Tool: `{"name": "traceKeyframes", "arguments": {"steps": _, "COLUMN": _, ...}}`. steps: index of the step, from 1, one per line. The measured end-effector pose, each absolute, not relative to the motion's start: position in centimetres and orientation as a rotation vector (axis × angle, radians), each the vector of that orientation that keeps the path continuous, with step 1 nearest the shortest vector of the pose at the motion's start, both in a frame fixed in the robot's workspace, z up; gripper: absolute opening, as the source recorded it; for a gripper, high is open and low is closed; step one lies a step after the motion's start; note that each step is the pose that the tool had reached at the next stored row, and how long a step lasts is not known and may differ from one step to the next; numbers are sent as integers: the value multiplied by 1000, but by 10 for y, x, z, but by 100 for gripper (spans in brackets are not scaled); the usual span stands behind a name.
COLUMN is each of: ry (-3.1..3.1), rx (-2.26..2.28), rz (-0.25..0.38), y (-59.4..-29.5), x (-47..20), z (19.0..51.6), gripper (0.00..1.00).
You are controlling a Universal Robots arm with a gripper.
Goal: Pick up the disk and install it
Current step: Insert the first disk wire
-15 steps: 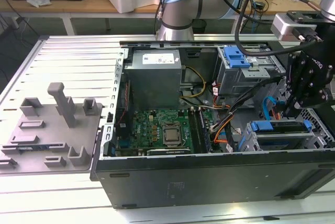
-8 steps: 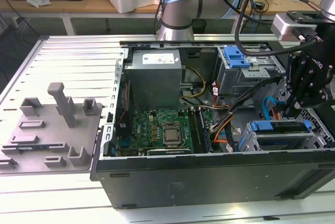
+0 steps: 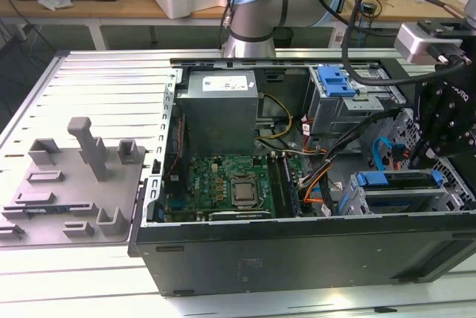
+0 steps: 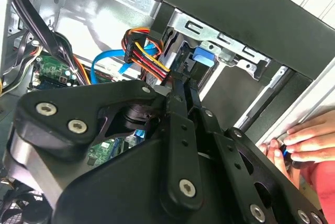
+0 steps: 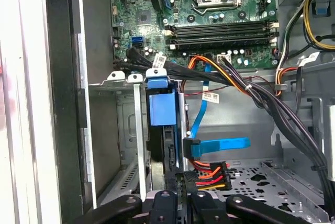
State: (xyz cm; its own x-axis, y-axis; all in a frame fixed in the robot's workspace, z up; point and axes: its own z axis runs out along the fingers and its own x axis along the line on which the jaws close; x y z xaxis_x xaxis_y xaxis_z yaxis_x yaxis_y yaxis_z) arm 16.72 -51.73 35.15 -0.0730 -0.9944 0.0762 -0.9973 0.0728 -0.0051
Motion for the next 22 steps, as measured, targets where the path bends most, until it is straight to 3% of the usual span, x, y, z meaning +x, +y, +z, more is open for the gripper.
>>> {"name": "traceKeyframes", "arguments": {"steps": 22, "ry": -2262, "rx": 2102, "rz": 86, "y": -519, "x": 166, "z": 347, "gripper": 17}}
